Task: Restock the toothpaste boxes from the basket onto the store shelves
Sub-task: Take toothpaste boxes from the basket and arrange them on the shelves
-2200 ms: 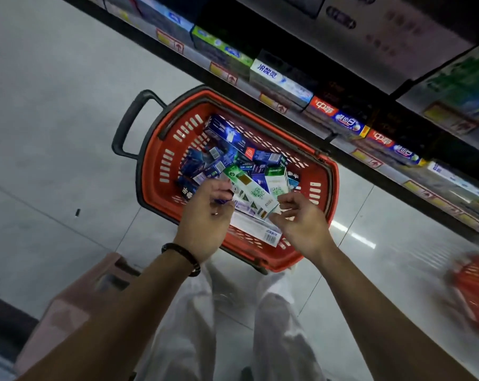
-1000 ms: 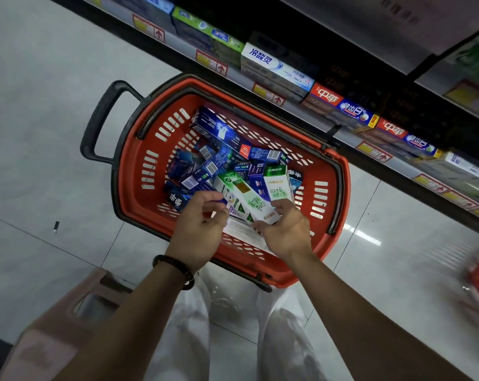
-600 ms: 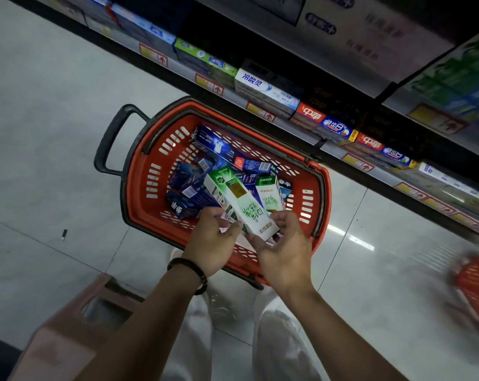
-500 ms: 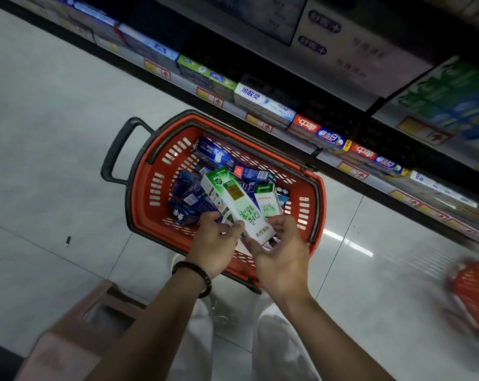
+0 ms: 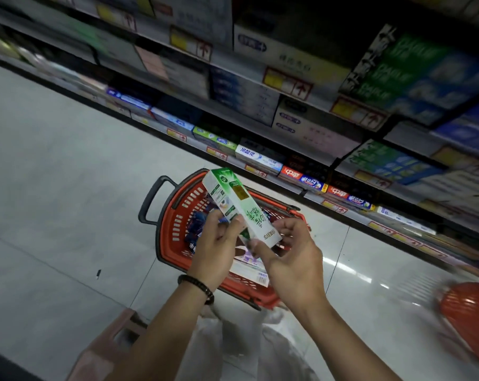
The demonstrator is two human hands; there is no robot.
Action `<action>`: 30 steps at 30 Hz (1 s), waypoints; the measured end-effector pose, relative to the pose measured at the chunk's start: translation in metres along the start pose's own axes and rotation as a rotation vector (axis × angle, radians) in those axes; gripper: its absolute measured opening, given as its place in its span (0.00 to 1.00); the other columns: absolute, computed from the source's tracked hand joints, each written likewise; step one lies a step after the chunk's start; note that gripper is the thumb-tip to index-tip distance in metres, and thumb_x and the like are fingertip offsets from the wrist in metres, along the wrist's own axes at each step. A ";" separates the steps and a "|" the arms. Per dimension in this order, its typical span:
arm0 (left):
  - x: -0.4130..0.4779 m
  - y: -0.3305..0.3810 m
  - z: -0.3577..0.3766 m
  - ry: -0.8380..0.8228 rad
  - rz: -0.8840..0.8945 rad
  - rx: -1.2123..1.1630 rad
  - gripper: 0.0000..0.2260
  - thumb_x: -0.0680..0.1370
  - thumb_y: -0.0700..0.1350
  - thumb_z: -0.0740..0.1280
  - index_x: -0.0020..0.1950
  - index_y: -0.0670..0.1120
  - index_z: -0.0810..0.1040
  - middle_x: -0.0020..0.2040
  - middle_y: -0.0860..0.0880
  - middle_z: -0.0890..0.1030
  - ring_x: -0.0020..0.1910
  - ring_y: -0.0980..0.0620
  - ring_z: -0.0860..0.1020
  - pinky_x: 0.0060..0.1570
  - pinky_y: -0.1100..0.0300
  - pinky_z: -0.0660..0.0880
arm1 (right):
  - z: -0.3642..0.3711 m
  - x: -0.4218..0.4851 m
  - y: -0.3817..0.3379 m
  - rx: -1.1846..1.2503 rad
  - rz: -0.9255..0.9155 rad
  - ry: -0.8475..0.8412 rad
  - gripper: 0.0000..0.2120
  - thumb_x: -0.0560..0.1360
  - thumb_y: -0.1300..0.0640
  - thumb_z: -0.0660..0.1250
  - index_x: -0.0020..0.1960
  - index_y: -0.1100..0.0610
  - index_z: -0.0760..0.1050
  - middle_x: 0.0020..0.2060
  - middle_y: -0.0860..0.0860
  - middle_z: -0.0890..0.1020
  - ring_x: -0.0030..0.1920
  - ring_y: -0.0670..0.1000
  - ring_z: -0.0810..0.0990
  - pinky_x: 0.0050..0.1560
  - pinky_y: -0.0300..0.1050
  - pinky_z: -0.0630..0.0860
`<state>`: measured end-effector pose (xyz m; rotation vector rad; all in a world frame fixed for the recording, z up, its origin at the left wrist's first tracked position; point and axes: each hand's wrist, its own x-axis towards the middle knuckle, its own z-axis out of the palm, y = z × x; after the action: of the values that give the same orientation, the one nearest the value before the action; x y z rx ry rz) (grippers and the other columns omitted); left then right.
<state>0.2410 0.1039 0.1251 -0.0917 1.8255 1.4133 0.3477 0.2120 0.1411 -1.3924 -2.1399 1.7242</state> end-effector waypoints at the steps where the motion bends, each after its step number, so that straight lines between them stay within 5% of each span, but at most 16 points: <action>1: -0.008 0.012 -0.002 -0.011 0.007 -0.001 0.10 0.85 0.52 0.66 0.66 0.53 0.74 0.55 0.53 0.88 0.54 0.50 0.87 0.55 0.41 0.84 | -0.007 -0.004 -0.011 0.005 -0.010 0.000 0.22 0.72 0.51 0.82 0.58 0.43 0.73 0.50 0.36 0.82 0.53 0.36 0.82 0.42 0.35 0.81; 4: -0.031 0.049 -0.008 -0.043 0.043 0.008 0.13 0.82 0.57 0.68 0.66 0.59 0.77 0.60 0.52 0.86 0.60 0.47 0.85 0.59 0.37 0.81 | -0.029 -0.017 -0.042 0.025 -0.028 0.009 0.19 0.71 0.48 0.83 0.54 0.42 0.75 0.50 0.39 0.84 0.54 0.43 0.83 0.51 0.47 0.83; 9: -0.067 0.115 -0.014 -0.032 0.146 -0.089 0.13 0.85 0.43 0.66 0.70 0.48 0.75 0.61 0.47 0.86 0.61 0.45 0.84 0.61 0.38 0.81 | -0.070 -0.047 -0.102 0.122 -0.039 -0.032 0.19 0.67 0.44 0.84 0.51 0.41 0.78 0.50 0.44 0.86 0.52 0.49 0.87 0.49 0.60 0.84; 13: -0.091 0.169 -0.012 -0.037 0.206 -0.158 0.13 0.85 0.43 0.66 0.70 0.47 0.75 0.61 0.42 0.85 0.62 0.40 0.83 0.63 0.34 0.78 | -0.104 -0.077 -0.151 0.198 -0.056 -0.031 0.17 0.70 0.56 0.84 0.51 0.48 0.79 0.51 0.49 0.85 0.46 0.50 0.88 0.46 0.61 0.85; 16: -0.104 0.204 -0.012 -0.028 0.216 -0.235 0.13 0.85 0.43 0.66 0.70 0.50 0.75 0.60 0.40 0.84 0.61 0.38 0.83 0.60 0.36 0.81 | -0.118 -0.098 -0.178 0.205 -0.071 -0.012 0.18 0.69 0.55 0.85 0.51 0.48 0.79 0.50 0.50 0.85 0.42 0.52 0.87 0.45 0.60 0.85; 20: -0.124 0.247 -0.004 -0.054 0.248 -0.312 0.15 0.84 0.43 0.66 0.71 0.51 0.75 0.63 0.39 0.83 0.61 0.39 0.83 0.60 0.36 0.80 | -0.142 -0.117 -0.211 0.229 -0.134 0.049 0.18 0.68 0.54 0.85 0.51 0.50 0.78 0.46 0.44 0.86 0.41 0.47 0.85 0.42 0.45 0.84; 26: -0.158 0.301 0.012 -0.127 0.344 -0.356 0.15 0.84 0.44 0.66 0.72 0.50 0.74 0.58 0.40 0.84 0.52 0.39 0.84 0.52 0.41 0.83 | -0.186 -0.130 -0.253 0.344 -0.214 0.126 0.14 0.71 0.53 0.82 0.51 0.52 0.80 0.49 0.52 0.85 0.45 0.52 0.87 0.45 0.52 0.85; 30: -0.185 0.329 0.029 -0.146 0.378 -0.417 0.16 0.83 0.44 0.67 0.71 0.49 0.74 0.55 0.44 0.86 0.54 0.38 0.85 0.47 0.47 0.84 | -0.216 -0.139 -0.277 0.416 -0.280 0.142 0.11 0.74 0.54 0.80 0.51 0.56 0.81 0.46 0.53 0.86 0.44 0.52 0.86 0.44 0.47 0.83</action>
<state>0.2146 0.1764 0.4956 0.1501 1.4548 1.9976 0.3834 0.2917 0.5090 -1.0170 -1.6790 1.7638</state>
